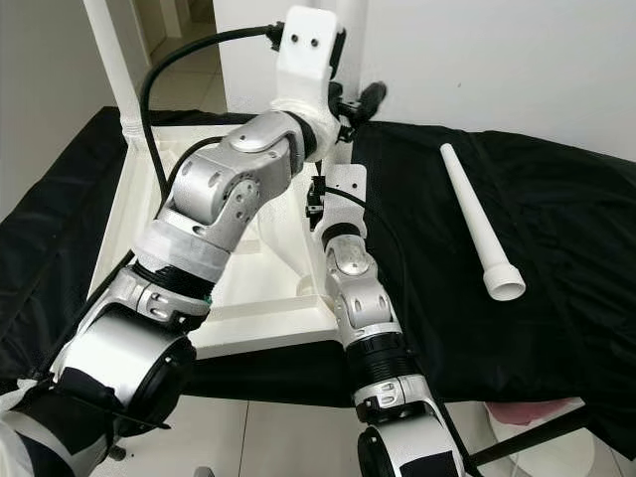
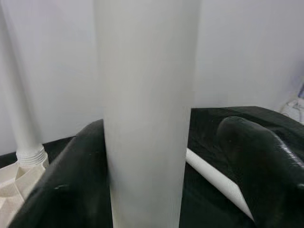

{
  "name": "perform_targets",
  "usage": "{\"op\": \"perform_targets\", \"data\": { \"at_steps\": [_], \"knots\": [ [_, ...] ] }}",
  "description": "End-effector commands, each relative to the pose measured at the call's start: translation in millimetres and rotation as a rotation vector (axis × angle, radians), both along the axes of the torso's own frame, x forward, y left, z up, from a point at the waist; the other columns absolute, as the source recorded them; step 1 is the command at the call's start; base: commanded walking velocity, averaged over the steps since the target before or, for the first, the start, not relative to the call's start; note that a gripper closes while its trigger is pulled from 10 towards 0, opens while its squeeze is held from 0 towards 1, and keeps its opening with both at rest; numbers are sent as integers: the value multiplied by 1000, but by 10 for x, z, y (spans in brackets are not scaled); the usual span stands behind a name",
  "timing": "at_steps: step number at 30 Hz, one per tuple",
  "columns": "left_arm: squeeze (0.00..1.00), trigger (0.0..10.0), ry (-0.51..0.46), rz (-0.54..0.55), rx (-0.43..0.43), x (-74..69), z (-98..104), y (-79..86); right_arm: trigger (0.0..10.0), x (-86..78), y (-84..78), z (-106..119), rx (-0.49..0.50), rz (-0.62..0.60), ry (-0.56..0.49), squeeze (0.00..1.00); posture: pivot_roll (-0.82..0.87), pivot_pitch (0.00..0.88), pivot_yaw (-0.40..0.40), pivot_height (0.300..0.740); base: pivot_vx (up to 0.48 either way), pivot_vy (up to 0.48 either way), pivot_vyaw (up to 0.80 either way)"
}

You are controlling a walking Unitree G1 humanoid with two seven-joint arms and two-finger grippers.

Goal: Building children table

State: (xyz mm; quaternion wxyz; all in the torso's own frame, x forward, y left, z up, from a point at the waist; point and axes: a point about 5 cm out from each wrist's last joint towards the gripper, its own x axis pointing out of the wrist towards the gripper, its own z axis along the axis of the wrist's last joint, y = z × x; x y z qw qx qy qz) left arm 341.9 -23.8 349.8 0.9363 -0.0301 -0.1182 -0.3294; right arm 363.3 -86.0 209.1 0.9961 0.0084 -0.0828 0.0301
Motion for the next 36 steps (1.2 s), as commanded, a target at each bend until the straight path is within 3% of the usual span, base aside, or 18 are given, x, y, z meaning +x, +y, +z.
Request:
{"op": "perform_targets", "data": {
  "at_steps": [1, 2, 3, 4, 11, 19, 23, 25, 27, 31, 36],
  "knots": [
    [1000, 10000, -35, -70, 17, -51, 33, -48, 10000, 18, 8, 16, 14, 2, 7, 0, 54, 47, -20, 740, 0, 0, 0],
    [506, 10000, -46, -66, 22, -54, 45, -48, 10000, 19, 5, 18, 14, 0, 6, 0, 54, 47, -20, 740, 0, 0, 0],
    [506, 10000, -57, -79, 24, -71, 60, -57, 10000, 22, -6, 21, 15, -3, 5, 0, 54, 47, -20, 740, 0, 0, 0],
    [0, 10000, -61, -95, 4, -93, 83, -62, 10000, 27, -29, 27, 22, -10, 5, 0, 54, 47, -20, 740, 0, 0, 0],
    [0, 10000, -65, -125, -38, -119, 109, -43, 10000, 45, -104, 49, 33, -28, 2, 0, 54, 45, -20, 740, 0, 0, 0],
    [0, 10000, -27, -141, -129, -88, 83, 121, 10000, 32, -263, 63, 70, -76, -21, 0, 56, 28, -17, 740, 0, 0, 0],
    [0, 10000, -4, -117, -134, -71, -10, 209, 10000, -1, -331, 73, 72, -92, -53, 0, 57, 22, -12, 740, 0, 0, 0],
    [0, 10000, 33, -94, -130, -46, -168, 296, 10000, -44, -371, 35, 66, -94, -61, 0, 58, 20, -11, 740, 0, 0, 0],
    [0, 10000, 33, -94, -130, -46, -168, 296, 10000, -44, -371, 35, 66, -94, -61, 0, 58, 20, -11, 740, 0, 0, 0],
    [0, 10000, 53, -32, -57, -25, -489, 433, 10000, -129, -433, -68, 50, -94, -54, 0, 61, 20, -14, 740, 0, 0, 0],
    [0, 10000, 41, -11, -17, -37, -624, 491, 10000, -175, -465, -97, 51, -83, -59, 0, 61, 19, -16, 740, 0, 0, 0]
  ]
}}
